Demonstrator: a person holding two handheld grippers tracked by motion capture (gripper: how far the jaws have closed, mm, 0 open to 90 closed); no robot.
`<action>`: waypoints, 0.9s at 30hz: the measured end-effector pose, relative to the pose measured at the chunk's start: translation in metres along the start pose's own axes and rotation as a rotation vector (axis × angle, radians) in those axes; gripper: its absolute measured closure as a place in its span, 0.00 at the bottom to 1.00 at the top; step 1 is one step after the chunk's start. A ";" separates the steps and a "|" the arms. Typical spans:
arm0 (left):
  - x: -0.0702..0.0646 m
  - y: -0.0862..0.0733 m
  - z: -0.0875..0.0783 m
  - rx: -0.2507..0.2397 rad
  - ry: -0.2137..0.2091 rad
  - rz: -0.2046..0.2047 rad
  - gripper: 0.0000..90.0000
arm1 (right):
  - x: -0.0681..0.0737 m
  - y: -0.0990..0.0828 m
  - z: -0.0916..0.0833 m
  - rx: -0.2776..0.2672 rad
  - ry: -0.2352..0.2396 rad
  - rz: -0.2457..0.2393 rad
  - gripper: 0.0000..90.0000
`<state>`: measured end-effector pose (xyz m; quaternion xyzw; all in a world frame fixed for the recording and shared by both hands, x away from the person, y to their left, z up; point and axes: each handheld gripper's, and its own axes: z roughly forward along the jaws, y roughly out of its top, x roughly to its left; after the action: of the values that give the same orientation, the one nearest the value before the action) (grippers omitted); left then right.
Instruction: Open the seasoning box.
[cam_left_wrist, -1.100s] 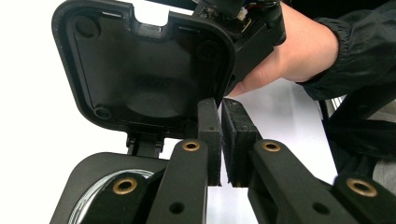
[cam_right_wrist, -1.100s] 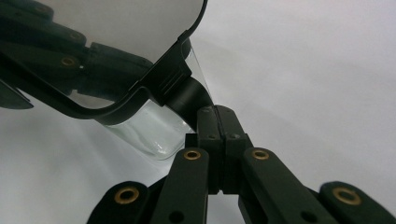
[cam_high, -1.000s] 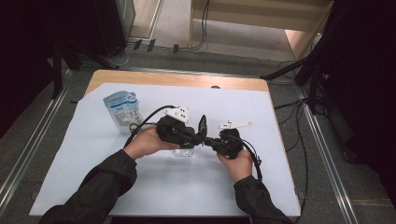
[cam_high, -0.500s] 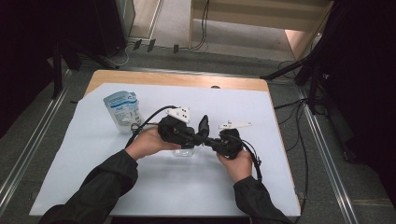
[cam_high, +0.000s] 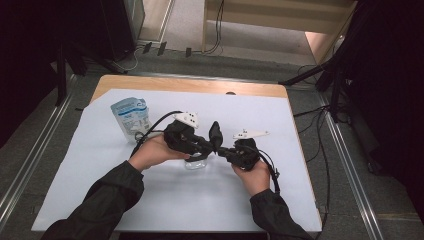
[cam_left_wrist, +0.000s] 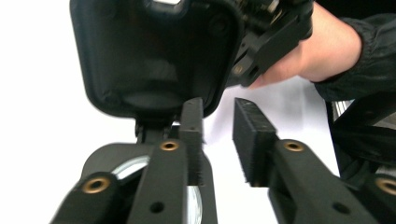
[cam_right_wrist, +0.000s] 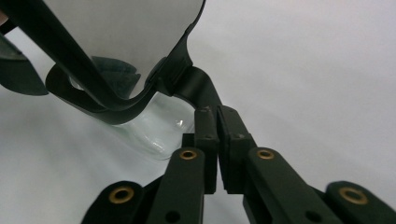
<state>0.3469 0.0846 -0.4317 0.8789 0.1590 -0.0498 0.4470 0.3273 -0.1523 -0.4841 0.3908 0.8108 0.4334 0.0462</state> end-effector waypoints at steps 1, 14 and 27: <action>0.001 0.000 -0.001 0.001 -0.006 -0.010 0.76 | -0.001 0.000 -0.001 -0.003 -0.001 -0.004 0.97; 0.002 -0.013 -0.031 -0.042 0.089 -0.094 0.51 | -0.010 0.001 -0.013 -0.037 0.012 -0.013 0.73; -0.001 -0.040 -0.061 -0.033 0.178 -0.157 0.44 | -0.013 -0.003 -0.028 -0.072 0.022 -0.031 0.65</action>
<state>0.3294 0.1546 -0.4258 0.8573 0.2673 -0.0037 0.4400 0.3236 -0.1806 -0.4725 0.3715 0.8011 0.4657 0.0578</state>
